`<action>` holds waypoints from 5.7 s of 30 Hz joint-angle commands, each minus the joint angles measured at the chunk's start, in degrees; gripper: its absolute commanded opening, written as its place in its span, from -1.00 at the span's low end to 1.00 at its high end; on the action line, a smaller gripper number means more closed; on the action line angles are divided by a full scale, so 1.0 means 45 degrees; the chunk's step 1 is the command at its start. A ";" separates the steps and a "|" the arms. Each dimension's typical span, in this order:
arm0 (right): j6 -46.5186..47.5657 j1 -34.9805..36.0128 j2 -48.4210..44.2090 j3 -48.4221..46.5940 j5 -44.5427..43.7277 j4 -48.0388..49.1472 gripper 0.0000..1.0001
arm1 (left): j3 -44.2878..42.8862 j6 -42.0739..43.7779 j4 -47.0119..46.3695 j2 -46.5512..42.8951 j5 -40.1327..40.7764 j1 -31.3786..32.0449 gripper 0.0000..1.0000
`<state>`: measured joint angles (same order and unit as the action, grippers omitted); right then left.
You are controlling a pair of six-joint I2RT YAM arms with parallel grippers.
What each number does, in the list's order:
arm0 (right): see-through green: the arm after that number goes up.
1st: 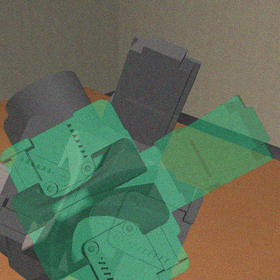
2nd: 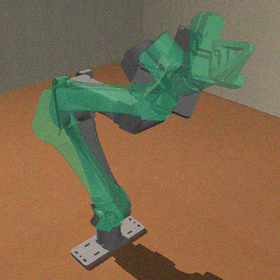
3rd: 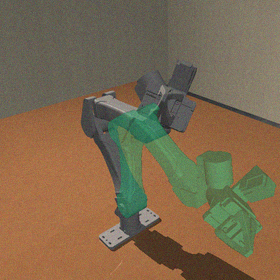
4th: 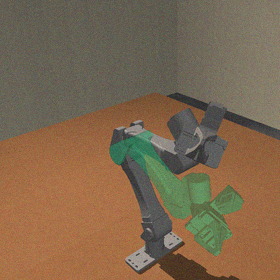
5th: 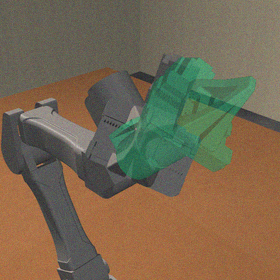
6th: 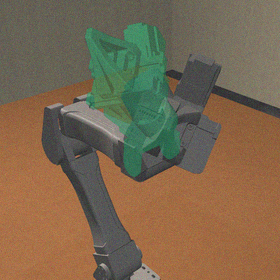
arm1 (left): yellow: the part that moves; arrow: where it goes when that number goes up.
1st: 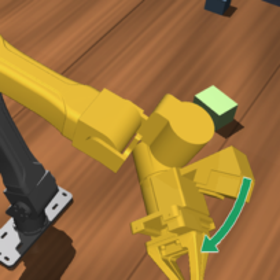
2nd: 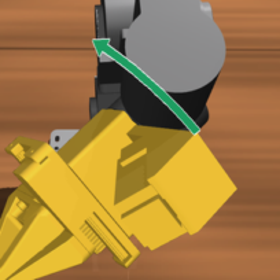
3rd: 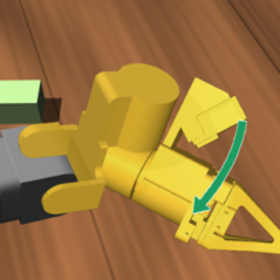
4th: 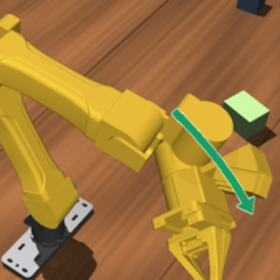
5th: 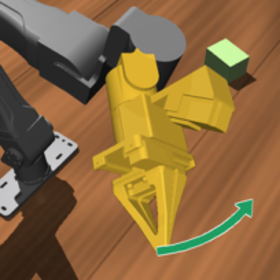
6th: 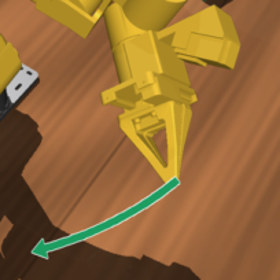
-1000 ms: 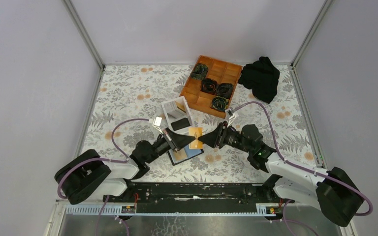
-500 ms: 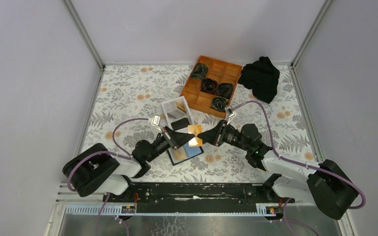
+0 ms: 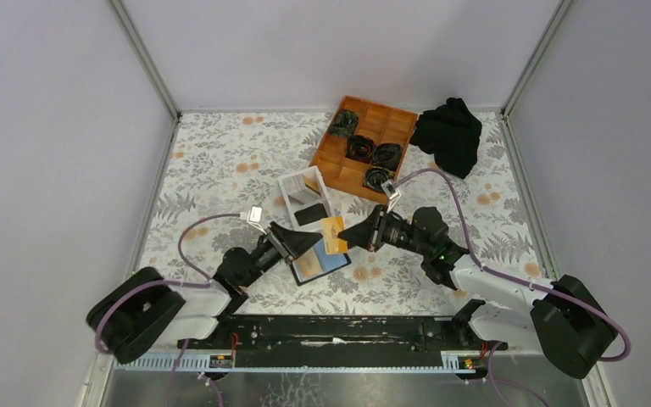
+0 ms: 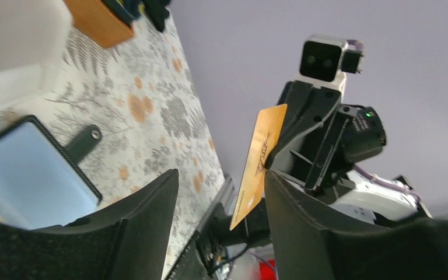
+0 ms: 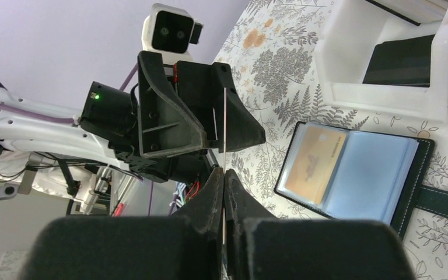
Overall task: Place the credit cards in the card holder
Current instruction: Pick up the credit card from the storage box, then insert the credit card into the card holder.
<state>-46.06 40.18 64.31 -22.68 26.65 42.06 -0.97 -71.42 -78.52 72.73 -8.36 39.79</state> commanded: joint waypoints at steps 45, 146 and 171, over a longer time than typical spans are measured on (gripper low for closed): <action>0.1902 -0.0082 0.7952 -0.4474 0.1808 -0.3070 -1.00 | 0.0099 0.2081 1.3163 -0.5422 0.3609 -0.0120 -0.41; 0.1863 0.0927 0.9550 -0.3676 -0.1544 -0.2006 -1.00 | -0.0975 0.3075 1.3386 -0.2340 0.3093 -0.0111 -0.76; 0.1106 0.2475 0.8477 -0.3938 -0.3624 -0.3898 -0.11 | -0.0889 0.2999 1.3038 -0.2015 0.3036 0.0140 -0.84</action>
<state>-43.40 50.68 103.04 -40.25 16.32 33.58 -5.45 -59.33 -22.50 62.17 7.88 39.33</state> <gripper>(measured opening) 0.426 0.090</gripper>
